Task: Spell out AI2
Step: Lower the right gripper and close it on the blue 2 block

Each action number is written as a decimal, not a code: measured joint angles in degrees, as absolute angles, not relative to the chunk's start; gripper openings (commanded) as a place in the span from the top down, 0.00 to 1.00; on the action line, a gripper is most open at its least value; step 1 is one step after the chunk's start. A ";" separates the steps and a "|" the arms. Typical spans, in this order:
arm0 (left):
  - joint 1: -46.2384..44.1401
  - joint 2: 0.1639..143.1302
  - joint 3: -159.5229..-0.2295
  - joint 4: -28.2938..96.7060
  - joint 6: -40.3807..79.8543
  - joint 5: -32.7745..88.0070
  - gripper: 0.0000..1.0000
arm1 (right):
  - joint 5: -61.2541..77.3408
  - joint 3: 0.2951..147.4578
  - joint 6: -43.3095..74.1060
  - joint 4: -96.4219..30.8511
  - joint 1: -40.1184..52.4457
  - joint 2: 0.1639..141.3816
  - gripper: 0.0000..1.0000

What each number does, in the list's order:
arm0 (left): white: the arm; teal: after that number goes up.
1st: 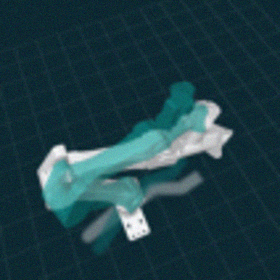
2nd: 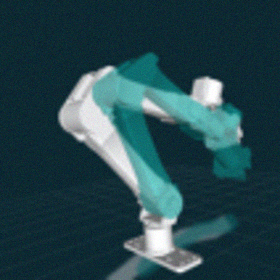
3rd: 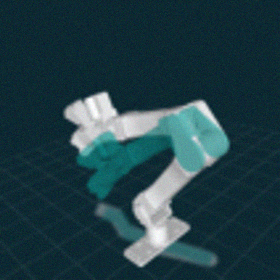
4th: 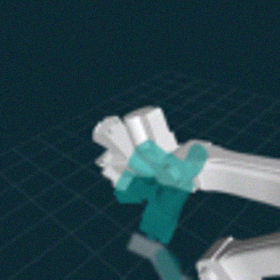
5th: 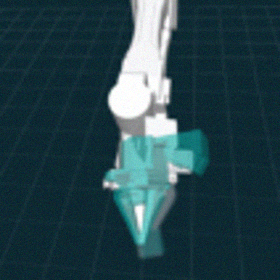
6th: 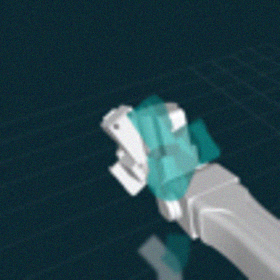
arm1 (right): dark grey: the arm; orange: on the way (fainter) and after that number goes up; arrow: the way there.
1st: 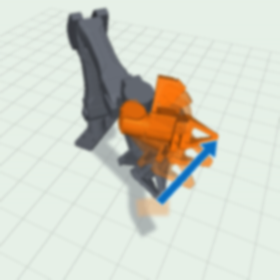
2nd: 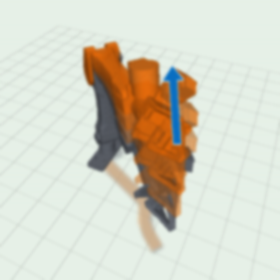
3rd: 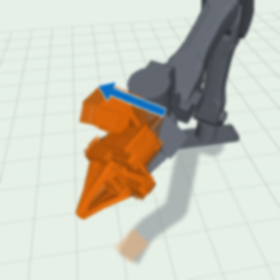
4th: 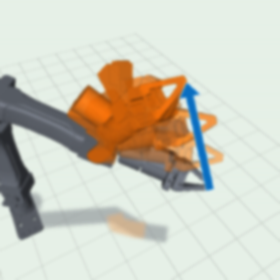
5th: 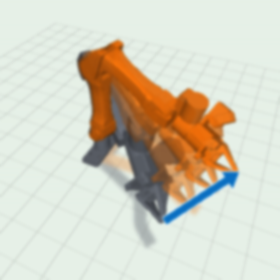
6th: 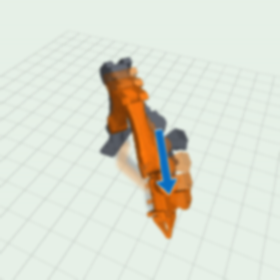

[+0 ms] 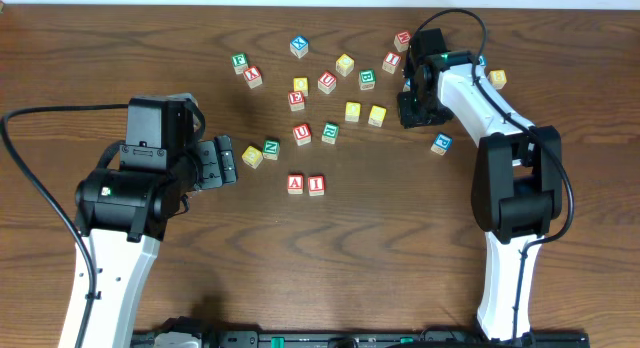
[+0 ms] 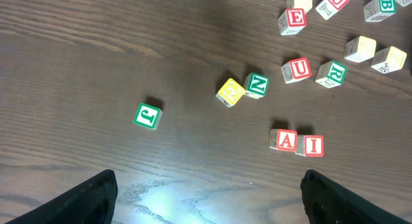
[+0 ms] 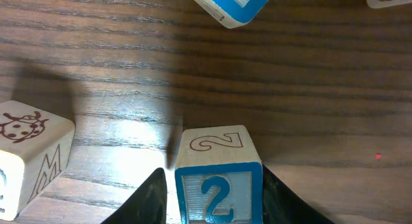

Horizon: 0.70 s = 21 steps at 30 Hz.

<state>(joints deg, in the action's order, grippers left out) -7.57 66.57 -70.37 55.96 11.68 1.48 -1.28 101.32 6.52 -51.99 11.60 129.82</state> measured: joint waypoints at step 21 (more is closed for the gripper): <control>-7.57 66.57 -70.37 55.96 11.68 1.48 0.11 | -2.37 101.32 6.50 -50.02 11.60 129.82 0.69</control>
